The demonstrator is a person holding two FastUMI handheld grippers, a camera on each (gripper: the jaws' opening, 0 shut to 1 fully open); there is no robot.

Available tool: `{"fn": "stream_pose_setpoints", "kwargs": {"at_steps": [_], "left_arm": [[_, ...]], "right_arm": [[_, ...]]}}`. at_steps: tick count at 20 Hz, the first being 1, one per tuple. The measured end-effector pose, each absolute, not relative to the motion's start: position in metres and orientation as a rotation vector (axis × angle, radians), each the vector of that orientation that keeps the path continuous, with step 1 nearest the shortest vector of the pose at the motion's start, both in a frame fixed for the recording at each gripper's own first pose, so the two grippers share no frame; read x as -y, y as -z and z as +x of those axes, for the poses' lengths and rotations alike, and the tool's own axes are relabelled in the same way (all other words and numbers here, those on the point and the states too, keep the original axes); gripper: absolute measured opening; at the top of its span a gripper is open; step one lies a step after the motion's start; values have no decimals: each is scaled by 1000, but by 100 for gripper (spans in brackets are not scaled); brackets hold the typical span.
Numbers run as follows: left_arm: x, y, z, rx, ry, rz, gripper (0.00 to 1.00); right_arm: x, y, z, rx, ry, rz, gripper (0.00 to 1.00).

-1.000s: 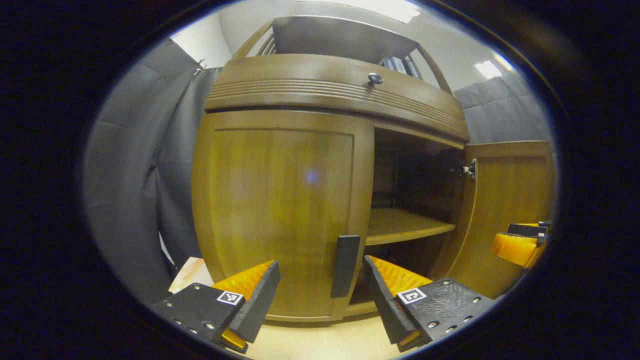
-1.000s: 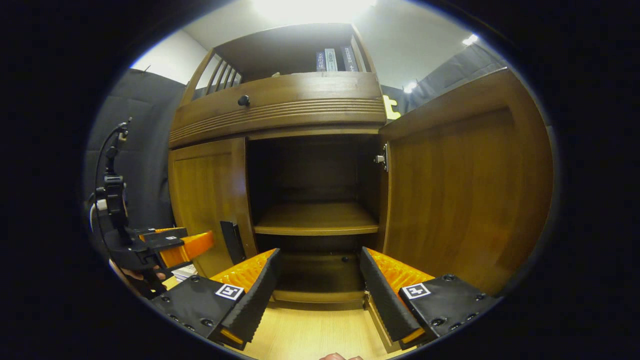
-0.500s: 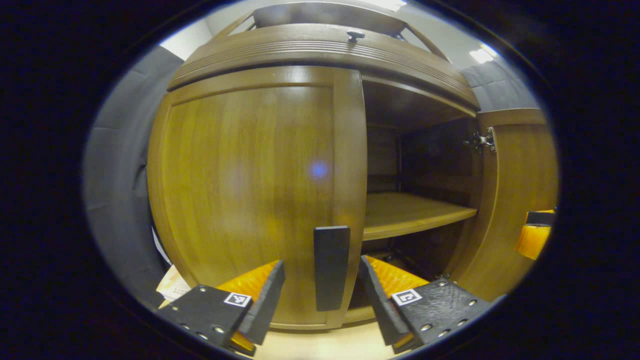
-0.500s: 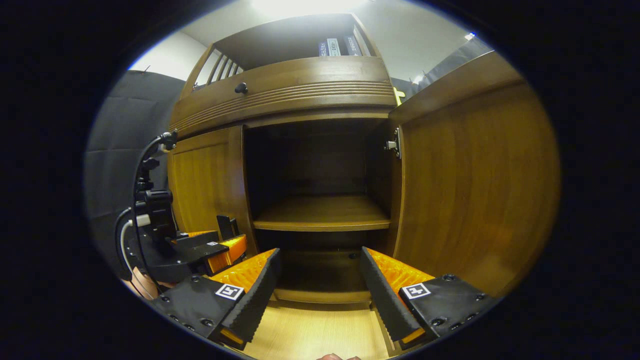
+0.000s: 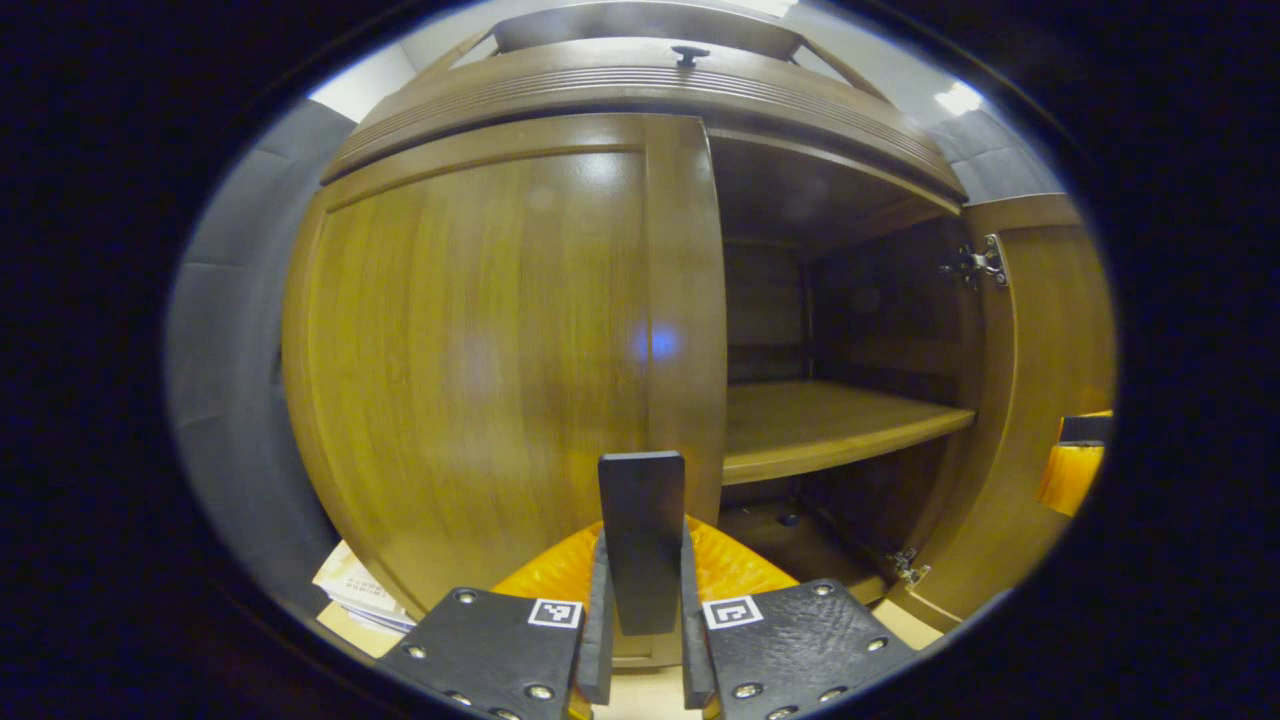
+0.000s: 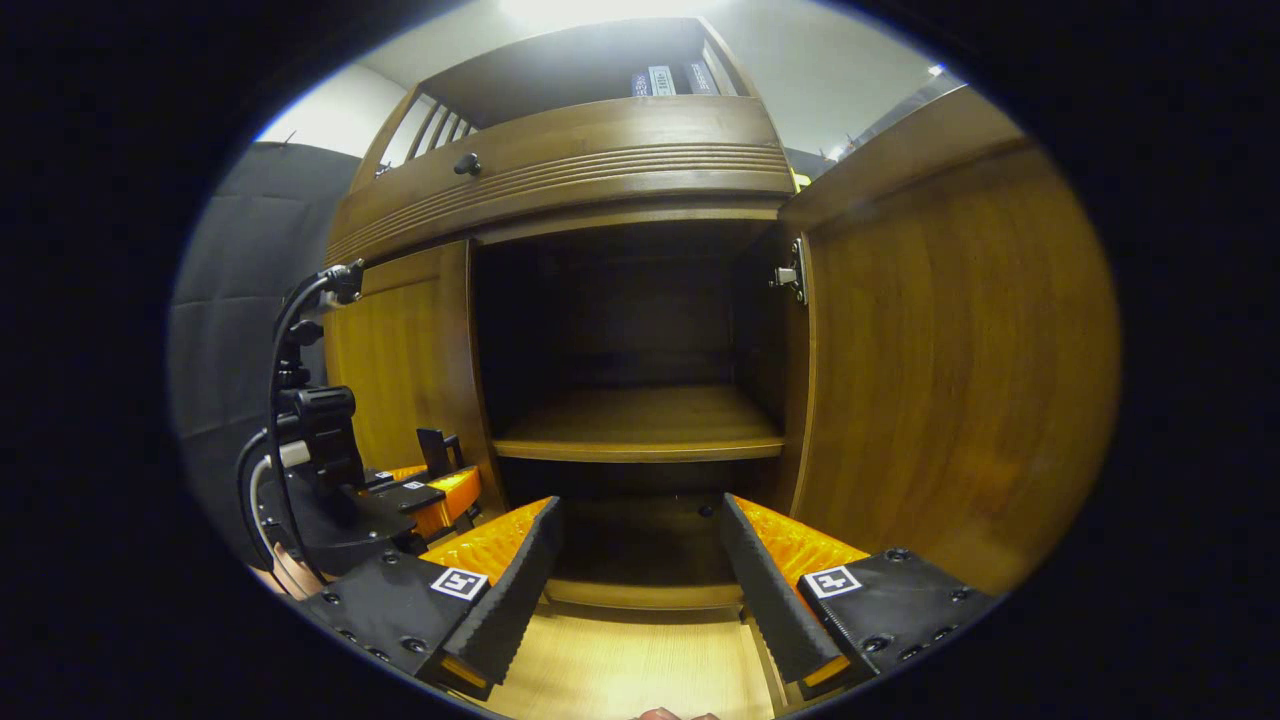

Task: Open the right door of the double-door shoe cabinet with the right hand, and open the left door with the left hand.

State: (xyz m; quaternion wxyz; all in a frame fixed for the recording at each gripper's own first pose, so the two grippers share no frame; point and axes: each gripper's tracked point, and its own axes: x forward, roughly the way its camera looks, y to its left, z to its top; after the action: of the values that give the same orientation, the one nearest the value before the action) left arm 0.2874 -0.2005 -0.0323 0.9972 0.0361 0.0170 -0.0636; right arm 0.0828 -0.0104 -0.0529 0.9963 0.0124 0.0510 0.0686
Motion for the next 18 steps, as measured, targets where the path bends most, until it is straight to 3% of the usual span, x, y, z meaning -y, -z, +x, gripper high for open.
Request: {"fn": "stream_pose_setpoints", "kwargs": {"at_steps": [4, 5, 10, 18], "left_arm": [[201, 34, 285, -42, 120, 60, 17], [200, 34, 283, -45, 113, 46, 22], [201, 32, 282, -46, 130, 36, 11], [189, 34, 238, -24, 204, 21, 9]], "right_arm": [[9, 55, 83, -104, -142, 30, 95], [9, 55, 83, -105, -142, 31, 95], [6, 56, 77, -100, -145, 33, 95], [-8, 59, 57, -97, -145, 47, 95]]}}
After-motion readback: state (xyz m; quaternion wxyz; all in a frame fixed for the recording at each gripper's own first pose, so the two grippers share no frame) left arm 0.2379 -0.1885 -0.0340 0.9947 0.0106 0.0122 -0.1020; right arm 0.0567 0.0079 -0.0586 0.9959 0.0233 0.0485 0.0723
